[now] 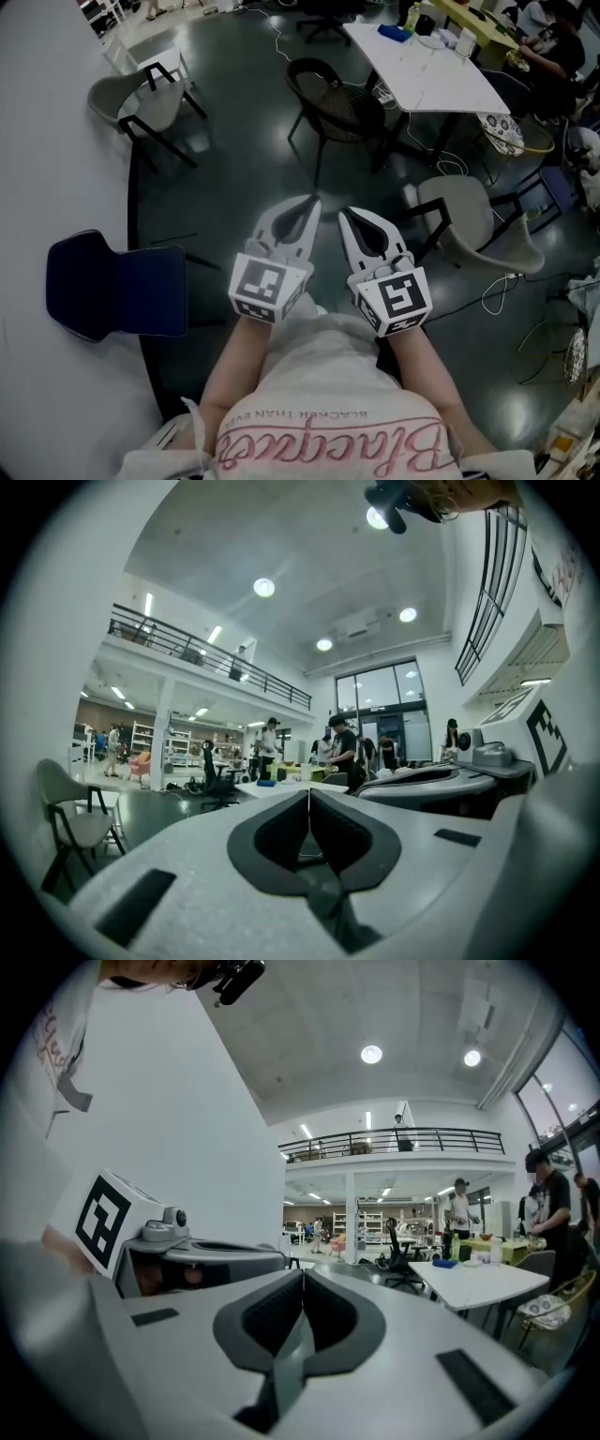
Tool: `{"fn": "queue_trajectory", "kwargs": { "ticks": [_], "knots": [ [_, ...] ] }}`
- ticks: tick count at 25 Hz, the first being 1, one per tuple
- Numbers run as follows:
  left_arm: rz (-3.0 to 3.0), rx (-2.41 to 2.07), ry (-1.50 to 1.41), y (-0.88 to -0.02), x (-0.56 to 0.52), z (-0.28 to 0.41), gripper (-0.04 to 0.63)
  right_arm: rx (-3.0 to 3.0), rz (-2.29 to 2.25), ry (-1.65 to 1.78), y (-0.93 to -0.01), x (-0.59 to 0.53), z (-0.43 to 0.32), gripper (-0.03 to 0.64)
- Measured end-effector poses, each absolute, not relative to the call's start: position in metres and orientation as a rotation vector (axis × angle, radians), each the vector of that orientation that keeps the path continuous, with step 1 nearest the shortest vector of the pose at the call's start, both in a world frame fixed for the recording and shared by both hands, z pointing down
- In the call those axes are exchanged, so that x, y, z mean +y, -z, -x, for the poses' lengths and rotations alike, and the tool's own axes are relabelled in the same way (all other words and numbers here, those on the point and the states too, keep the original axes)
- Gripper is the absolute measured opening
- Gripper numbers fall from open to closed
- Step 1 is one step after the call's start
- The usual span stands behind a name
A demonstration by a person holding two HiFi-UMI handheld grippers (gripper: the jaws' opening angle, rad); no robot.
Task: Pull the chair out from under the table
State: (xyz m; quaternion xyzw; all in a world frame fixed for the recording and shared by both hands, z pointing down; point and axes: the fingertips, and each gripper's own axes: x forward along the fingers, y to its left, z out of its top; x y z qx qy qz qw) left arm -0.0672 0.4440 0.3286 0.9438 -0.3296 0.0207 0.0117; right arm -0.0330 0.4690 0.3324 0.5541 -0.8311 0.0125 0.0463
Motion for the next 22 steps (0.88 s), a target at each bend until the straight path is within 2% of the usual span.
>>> {"fn": "queue_trajectory", "kwargs": {
  "ticks": [10, 22],
  "knots": [
    [-2.89, -1.026, -0.078, -0.337, 0.392, 0.051, 0.006, -2.536, -1.687, -0.108, -0.34, 0.415, 0.01, 0.005],
    [-2.874, -0.874, -0.007, -0.332, 0.26, 0.008, 0.008, -2.563, -1.703, -0.136, -0.34, 0.296, -0.023, 0.005]
  ]
}}
